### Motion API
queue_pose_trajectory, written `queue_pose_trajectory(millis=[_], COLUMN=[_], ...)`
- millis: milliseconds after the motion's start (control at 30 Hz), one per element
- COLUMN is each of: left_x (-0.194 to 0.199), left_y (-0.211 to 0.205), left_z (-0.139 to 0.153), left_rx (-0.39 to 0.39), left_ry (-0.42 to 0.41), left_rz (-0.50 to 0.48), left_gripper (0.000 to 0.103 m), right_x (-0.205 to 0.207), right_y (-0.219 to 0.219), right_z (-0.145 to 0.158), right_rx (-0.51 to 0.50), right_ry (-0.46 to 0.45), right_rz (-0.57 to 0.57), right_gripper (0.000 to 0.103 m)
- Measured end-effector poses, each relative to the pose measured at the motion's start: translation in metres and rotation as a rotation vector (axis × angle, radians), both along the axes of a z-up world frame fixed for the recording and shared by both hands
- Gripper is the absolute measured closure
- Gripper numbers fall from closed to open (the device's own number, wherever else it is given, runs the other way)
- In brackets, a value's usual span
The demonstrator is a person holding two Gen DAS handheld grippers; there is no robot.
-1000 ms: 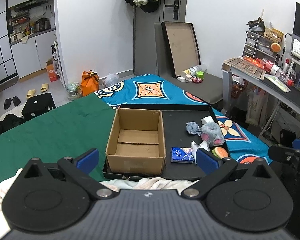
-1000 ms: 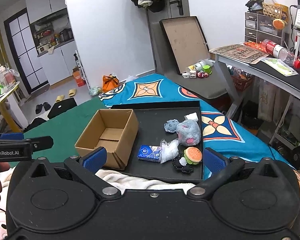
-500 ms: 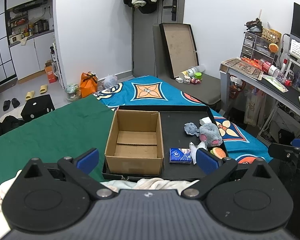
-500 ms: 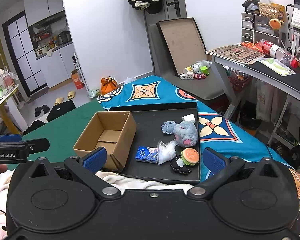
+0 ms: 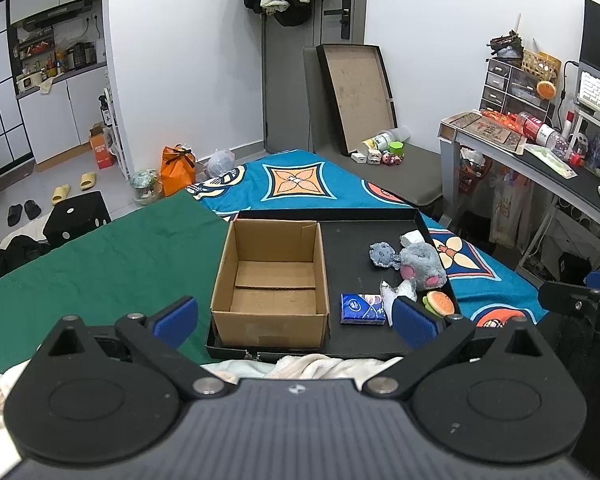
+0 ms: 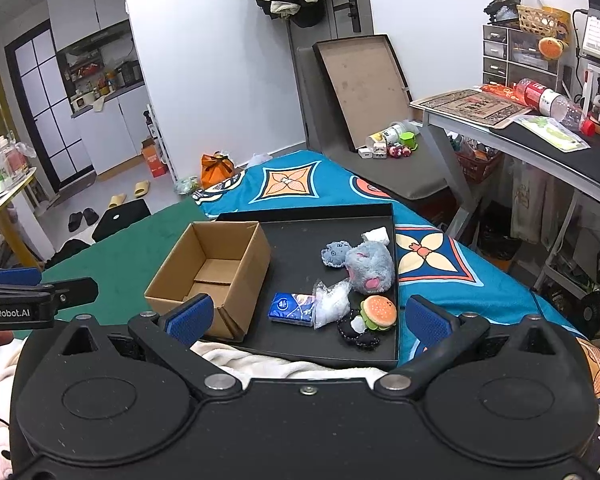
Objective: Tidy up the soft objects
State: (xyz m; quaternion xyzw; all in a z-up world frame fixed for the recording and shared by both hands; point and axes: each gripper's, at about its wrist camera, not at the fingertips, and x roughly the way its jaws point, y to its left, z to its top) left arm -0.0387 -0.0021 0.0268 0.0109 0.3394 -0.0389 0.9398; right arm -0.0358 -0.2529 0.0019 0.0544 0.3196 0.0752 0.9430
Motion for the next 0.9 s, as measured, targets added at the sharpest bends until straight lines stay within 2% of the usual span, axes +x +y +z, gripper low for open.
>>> queue_pose_trajectory(millis=[433, 900], left_x=[0.01, 0.044], left_y=[0.002, 0.027], left_z=[-0.008, -0.022], left_rx=[0.019, -0.014], left_ry=[0.025, 0.062], left_rz=[-0.001, 0.09], left_gripper=[0.001, 0.001], right_x=[0.015, 0.059], right_y=[0.0, -0.003], right_z=[-0.003, -0.027], right_rx=[-0.009, 0.013], right_ry=[0.018, 0.103], right_rz=[0.015, -0.018], right_gripper=[0.0, 0.0])
